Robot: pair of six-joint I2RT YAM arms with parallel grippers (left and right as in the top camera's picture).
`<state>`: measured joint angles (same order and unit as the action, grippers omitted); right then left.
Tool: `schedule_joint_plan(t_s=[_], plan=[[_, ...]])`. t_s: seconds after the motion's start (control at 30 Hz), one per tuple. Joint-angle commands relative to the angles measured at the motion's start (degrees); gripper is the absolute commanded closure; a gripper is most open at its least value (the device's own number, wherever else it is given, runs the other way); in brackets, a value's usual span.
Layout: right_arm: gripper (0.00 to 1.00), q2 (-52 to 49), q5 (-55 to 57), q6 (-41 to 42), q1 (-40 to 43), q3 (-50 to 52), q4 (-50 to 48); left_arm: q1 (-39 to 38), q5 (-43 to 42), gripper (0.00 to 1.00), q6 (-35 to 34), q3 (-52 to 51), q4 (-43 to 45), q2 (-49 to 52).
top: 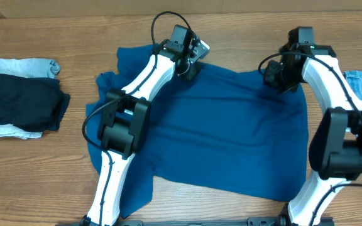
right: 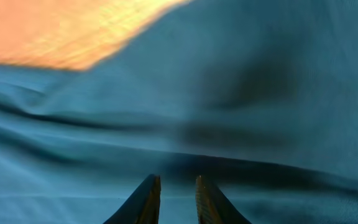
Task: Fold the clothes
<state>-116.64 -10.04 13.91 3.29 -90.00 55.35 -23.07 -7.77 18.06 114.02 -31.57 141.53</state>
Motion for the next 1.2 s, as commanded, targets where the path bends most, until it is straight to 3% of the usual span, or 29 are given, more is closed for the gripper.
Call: schedule_joint_plan(t_s=[0.0, 0.17, 0.37, 0.67, 0.8, 0.87, 0.97, 1.03, 1.17], plan=[[0.8, -3.39, 0.66, 0.85, 0.13, -0.02, 2.75, 3.43, 5.33, 0.96, -5.55, -1.79, 3.41, 0.68], [0.81, -3.93, 2.99, 0.85, 0.13, 1.29, 6.1, 5.55, 5.27, 0.96, -6.54, -1.79, 4.52, 0.68], [0.86, -3.93, 7.21, 2.75, 1.33, 12.76, 0.24, 5.9, 5.51, 0.96, -6.51, -1.79, 4.85, 0.68], [0.89, 0.55, 10.82, 2.67, 3.21, 8.41, 5.68, 10.45, 8.83, 0.96, -9.07, -1.53, 10.56, 0.68], [0.78, 8.98, 6.86, -2.43, 0.44, 4.61, 6.88, 10.19, 8.72, 0.96, -7.8, 5.42, 3.08, -0.15], [0.69, 14.69, 2.1, -2.45, -1.79, 4.57, 6.56, 10.19, 7.13, 0.93, -7.89, 12.79, -5.66, -1.09], [0.65, 16.15, -3.82, -3.87, -6.01, 4.57, 7.54, 10.19, 2.1, 0.91, -7.93, 17.27, -15.67, -1.33], [0.62, 14.73, -4.02, -3.91, -11.19, 4.59, 7.13, 10.19, 1.05, 0.94, -8.0, 14.73, -20.13, -1.05], [0.61, 11.85, -4.0, -3.89, -18.78, 4.68, 6.19, 10.14, -0.87, 0.96, -8.0, 5.27, -16.81, -0.63]])
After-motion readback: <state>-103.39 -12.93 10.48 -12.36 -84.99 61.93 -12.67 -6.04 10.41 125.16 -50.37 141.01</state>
